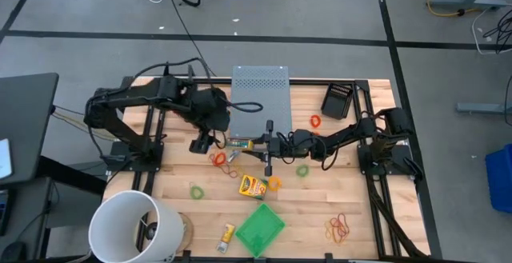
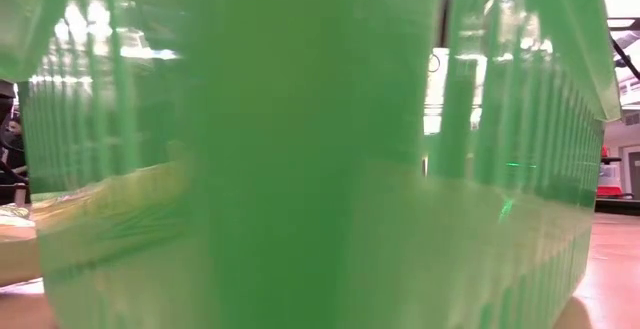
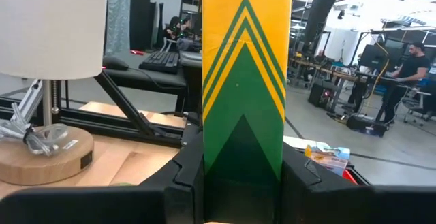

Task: Pick & Place Office Desk Supplies
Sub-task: Put the yellow crayon box into the red basket

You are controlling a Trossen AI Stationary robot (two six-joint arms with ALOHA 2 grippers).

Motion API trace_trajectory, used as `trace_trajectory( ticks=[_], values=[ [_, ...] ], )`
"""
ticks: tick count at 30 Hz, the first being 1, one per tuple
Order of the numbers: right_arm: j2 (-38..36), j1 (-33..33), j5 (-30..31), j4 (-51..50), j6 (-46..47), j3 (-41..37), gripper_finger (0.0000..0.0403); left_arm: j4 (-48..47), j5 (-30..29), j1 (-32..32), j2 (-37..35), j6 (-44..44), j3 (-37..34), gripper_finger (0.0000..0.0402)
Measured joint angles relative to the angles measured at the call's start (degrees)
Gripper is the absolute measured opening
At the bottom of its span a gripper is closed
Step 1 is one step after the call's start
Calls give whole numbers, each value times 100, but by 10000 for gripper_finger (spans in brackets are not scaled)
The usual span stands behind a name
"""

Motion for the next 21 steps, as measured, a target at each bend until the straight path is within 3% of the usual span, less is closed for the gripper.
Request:
trace_trajectory(
  ticks=[6, 16, 21],
  values=[
    [0, -3, 3, -106, -6, 0, 107, -114, -255, 1, 106, 177, 20, 249],
    [0, -200, 14, -258, 38, 0, 107, -154, -195, -79, 167, 77, 734, 249],
    [362, -267, 26, 85, 179, 0, 107, -120, -208, -179, 426, 119, 734, 249]
  ],
)
